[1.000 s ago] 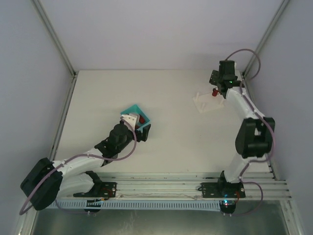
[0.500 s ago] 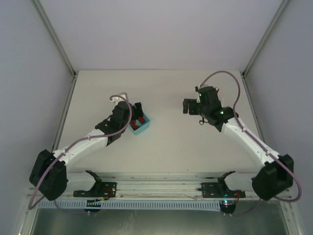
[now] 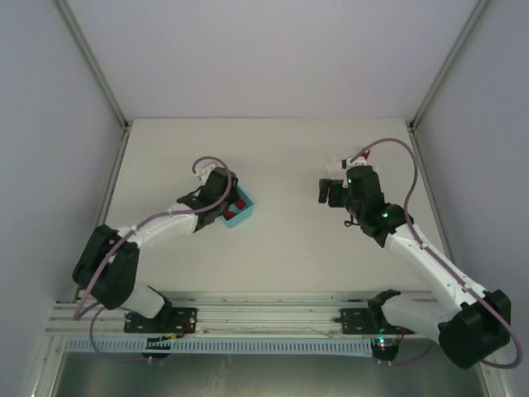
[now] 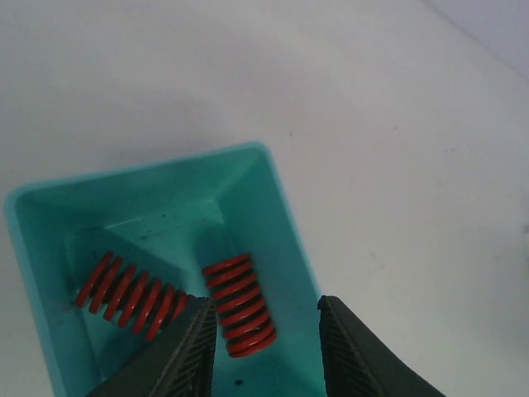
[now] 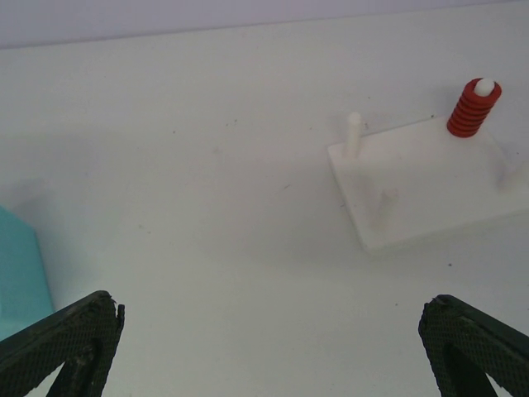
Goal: Install the large spring
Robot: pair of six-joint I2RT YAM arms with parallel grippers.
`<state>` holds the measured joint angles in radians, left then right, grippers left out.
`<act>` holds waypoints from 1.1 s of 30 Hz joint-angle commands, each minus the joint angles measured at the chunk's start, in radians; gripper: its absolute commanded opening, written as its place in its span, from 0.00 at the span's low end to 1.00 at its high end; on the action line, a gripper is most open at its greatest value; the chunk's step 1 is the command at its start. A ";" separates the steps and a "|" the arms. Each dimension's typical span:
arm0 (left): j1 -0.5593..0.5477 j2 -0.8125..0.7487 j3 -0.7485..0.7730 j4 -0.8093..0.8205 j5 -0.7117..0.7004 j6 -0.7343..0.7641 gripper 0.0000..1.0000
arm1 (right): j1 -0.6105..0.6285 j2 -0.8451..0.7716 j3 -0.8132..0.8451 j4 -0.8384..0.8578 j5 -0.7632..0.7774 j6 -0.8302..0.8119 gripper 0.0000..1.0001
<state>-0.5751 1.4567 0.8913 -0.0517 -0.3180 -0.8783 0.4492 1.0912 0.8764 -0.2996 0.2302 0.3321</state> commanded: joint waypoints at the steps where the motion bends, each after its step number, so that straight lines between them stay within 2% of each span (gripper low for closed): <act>1: 0.020 0.071 0.058 -0.017 0.057 -0.045 0.38 | 0.005 -0.035 -0.036 0.067 0.060 -0.018 0.99; 14: 0.033 0.205 0.136 -0.059 0.114 -0.044 0.35 | 0.005 -0.037 -0.048 0.078 0.087 -0.025 0.99; 23: 0.034 0.223 0.112 -0.090 0.113 -0.084 0.34 | 0.005 -0.027 -0.048 0.080 0.084 -0.022 0.99; 28: 0.034 0.255 0.094 -0.026 0.179 -0.091 0.34 | 0.005 -0.031 -0.048 0.080 0.088 -0.024 0.99; 33: 0.033 0.296 0.117 -0.061 0.165 -0.104 0.34 | 0.005 -0.035 -0.051 0.082 0.091 -0.022 0.99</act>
<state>-0.5449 1.7214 0.9932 -0.0910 -0.1627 -0.9627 0.4492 1.0683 0.8383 -0.2329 0.3035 0.3107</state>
